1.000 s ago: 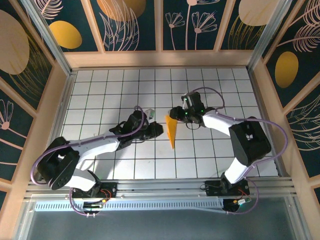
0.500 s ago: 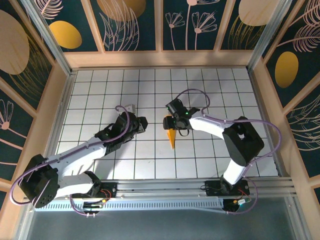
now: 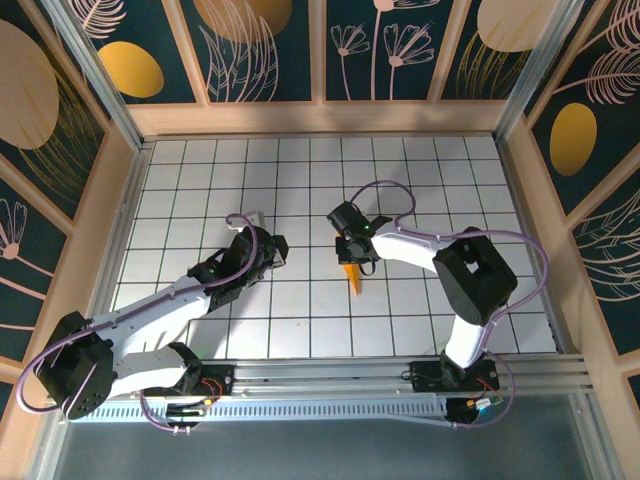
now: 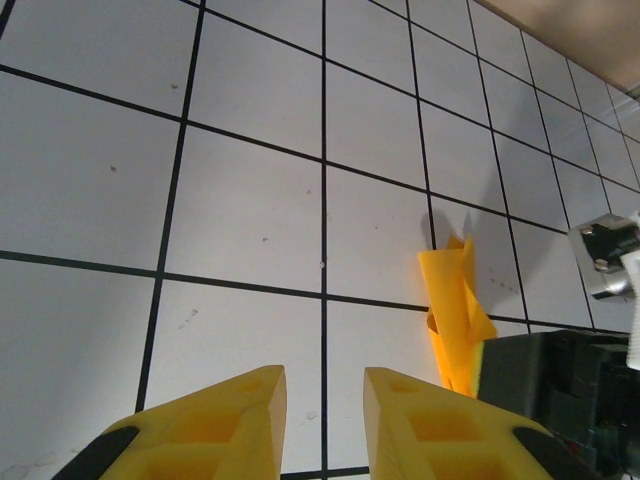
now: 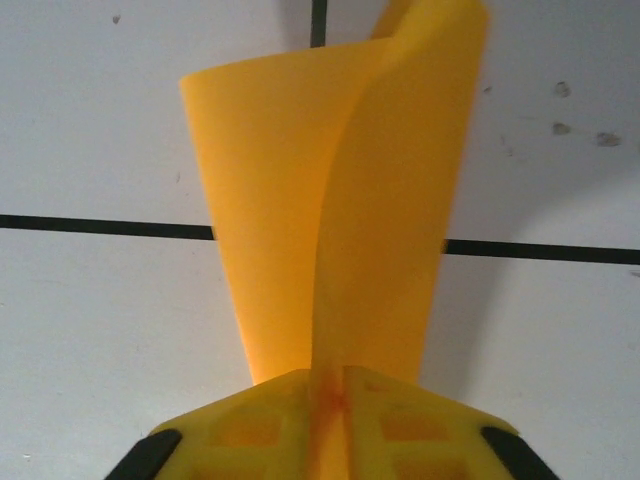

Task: Fold a paper plane with a square sheet of paper (fold left side to right side)
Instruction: Turn over the paper plane at the center of the table.

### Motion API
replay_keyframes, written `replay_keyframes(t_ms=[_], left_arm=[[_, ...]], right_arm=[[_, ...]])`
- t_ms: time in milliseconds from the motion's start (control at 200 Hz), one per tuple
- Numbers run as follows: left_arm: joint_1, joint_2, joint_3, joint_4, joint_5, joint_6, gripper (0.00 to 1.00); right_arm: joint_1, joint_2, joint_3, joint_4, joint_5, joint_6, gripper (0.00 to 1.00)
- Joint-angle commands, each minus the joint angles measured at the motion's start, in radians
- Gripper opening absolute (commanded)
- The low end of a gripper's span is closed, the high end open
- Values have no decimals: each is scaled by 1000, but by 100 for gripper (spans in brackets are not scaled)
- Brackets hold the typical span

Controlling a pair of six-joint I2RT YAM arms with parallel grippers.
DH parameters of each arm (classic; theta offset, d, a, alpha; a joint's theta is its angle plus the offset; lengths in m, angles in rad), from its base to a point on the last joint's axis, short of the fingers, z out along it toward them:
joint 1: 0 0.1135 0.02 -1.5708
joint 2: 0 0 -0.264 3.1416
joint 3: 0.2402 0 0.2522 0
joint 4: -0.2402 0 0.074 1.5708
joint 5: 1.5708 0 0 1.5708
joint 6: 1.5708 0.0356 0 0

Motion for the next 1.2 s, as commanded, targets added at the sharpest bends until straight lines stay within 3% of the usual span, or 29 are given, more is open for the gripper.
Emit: replay_keyframes(t_ms=[0,45,290,671,796,916,1081,1196], left_arm=[[4,-19,14,-23,-28,20,27],[4,-19,14,-23,-29,20,27],[4,-20,16,-16,-26,23,28],[38,-15,-19,94,107,3,46],[93,-27,-56,170,205,-26,50],[164,-50,-101,231,291,-57,55],[262,-89,-180,318,398,-115,58],[306,-111,-219,338,429,-141,60]], right_arm=[[6,-65,27,-44,70,-5,5],[7,-71,28,-50,78,-6,0],[5,-103,24,-53,86,-9,0],[-35,-130,33,-45,5,-27,0],[-85,-186,5,38,-148,-32,0],[-163,-255,-58,177,-409,-19,0],[-281,-318,-189,445,-767,91,0],[-313,-320,-258,618,-902,188,0]])
